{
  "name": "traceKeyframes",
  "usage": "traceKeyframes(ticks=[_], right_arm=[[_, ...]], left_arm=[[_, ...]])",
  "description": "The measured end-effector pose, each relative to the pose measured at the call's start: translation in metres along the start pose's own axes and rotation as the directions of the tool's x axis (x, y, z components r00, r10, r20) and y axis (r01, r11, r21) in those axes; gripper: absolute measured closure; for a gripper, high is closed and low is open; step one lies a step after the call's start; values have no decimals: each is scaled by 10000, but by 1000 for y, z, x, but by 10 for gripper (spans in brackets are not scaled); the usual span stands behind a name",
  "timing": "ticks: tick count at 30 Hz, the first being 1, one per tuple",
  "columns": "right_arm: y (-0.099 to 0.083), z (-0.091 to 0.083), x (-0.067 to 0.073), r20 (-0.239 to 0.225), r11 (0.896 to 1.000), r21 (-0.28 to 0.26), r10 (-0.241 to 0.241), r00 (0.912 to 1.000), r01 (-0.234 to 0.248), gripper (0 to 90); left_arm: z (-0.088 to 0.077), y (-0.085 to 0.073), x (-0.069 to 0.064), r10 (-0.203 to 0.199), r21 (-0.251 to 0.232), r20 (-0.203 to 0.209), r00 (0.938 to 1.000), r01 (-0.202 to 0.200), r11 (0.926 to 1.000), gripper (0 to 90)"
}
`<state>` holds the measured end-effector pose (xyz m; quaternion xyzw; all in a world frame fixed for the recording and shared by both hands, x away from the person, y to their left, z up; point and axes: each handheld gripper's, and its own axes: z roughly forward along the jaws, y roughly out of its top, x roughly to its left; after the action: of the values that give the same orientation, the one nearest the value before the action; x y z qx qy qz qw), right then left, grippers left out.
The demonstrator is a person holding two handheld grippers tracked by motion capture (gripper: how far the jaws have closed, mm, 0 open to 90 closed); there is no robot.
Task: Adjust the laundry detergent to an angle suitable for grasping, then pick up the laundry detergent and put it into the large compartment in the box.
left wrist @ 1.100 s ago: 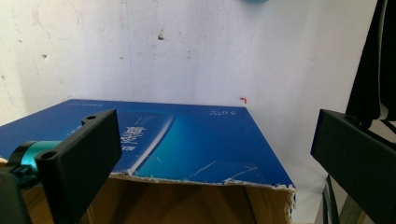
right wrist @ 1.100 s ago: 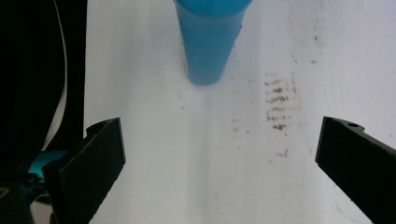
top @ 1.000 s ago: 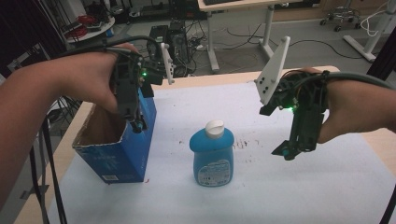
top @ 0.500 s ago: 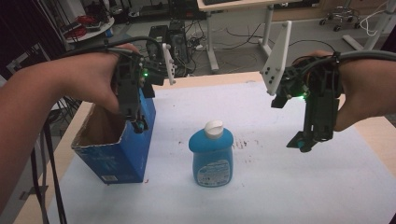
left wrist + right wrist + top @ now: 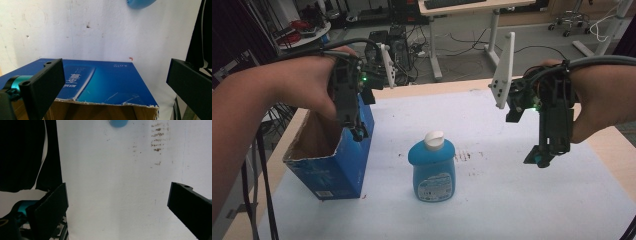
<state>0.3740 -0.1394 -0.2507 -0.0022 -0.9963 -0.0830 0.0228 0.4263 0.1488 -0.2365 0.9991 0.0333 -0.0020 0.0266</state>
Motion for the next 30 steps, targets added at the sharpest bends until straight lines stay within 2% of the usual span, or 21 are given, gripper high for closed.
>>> traceKeyframes(ticks=[7,18,23,30], right_arm=[[-2,-3,0,82,9999,-113,28,10000,-27,23],[3,0,-8,-63,10000,67,-10,10000,11,23],[2,-2,-8,-36,10000,-31,-21,10000,21,23],[5,-2,-7,22,9999,35,-127,9999,127,23]], left_arm=[[-1,2,4,-52,9,29,10000,52,10000,18],[4,5,20,-69,-34,100,9999,69,10000,18],[2,0,20,-282,-104,22,9996,282,9995,18],[0,-1,18,-225,-83,-33,9997,225,9997,18]])
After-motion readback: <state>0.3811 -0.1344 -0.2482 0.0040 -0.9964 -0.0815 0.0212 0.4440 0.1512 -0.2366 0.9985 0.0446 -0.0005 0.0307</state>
